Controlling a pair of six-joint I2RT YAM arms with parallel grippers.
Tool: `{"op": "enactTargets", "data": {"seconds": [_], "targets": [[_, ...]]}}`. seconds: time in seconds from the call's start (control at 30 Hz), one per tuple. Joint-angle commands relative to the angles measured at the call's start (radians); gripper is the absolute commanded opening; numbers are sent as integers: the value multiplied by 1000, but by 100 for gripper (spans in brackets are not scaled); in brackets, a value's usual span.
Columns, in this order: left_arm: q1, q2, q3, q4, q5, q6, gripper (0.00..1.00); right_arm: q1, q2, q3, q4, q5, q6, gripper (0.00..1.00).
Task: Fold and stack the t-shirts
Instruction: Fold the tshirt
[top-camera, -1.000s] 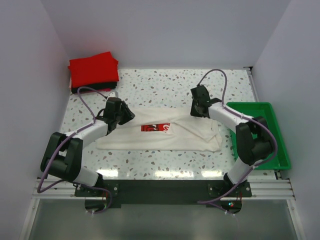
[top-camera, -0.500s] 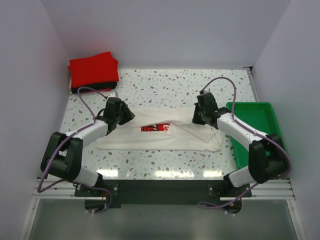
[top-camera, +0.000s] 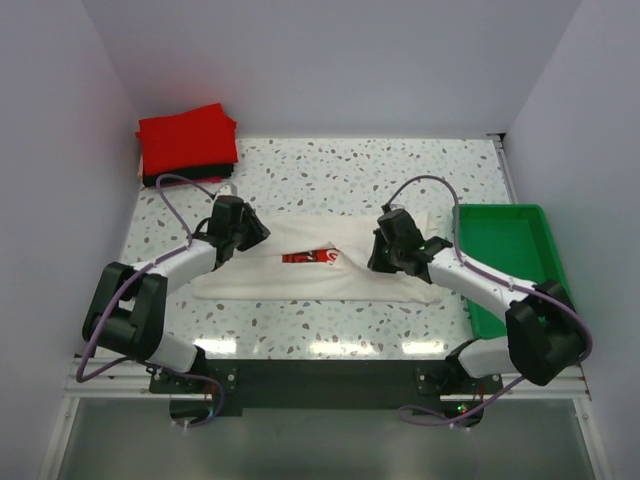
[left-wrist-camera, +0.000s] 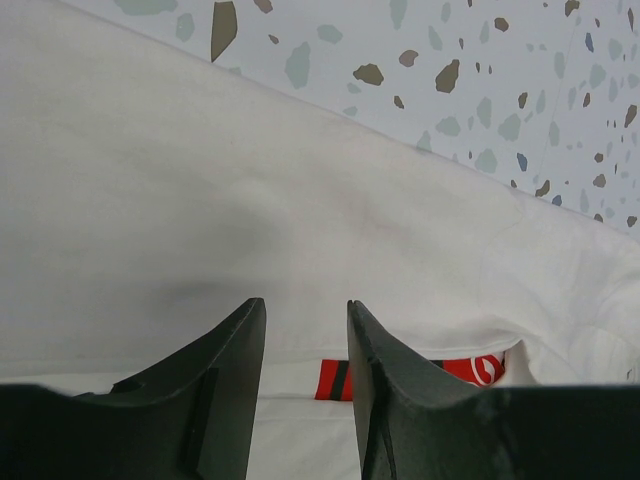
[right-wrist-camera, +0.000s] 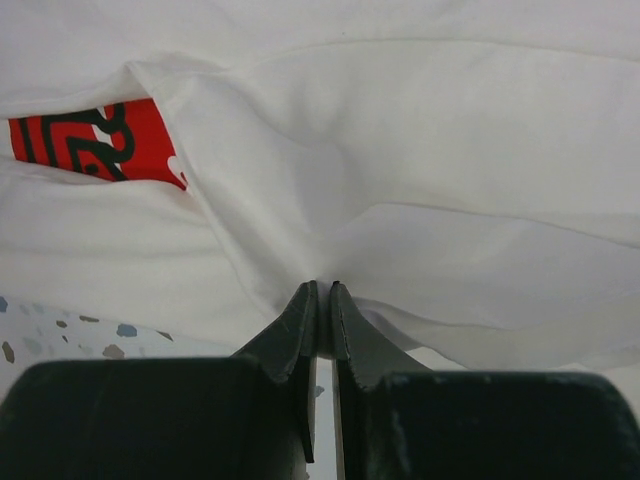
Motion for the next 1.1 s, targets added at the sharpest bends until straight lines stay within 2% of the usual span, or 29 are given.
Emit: {"op": "enactTargets", "data": {"seconds": [0.0, 0.2, 0.7, 0.77, 0.8, 0.83, 1.07], "targets": [[-4, -2, 1, 58, -4, 0, 43, 38, 20, -17, 82, 11, 65, 0], [-4, -8, -10, 60, -3, 3, 43, 103, 26, -20, 87, 78, 94, 0], [-4, -11, -16, 69, 3, 0, 43, 219, 55, -47, 113, 135, 142, 1], [-4, -11, -16, 70, 5, 0, 43, 224, 70, -40, 116, 136, 145, 8], [-4, -11, -18, 70, 8, 0, 43, 229, 73, -35, 117, 136, 146, 18], [-4, -12, -18, 70, 8, 0, 43, 227, 82, -26, 122, 136, 146, 22], [-4, -18, -19, 72, 17, 8, 43, 229, 12, 16, 99, 107, 127, 41]]}}
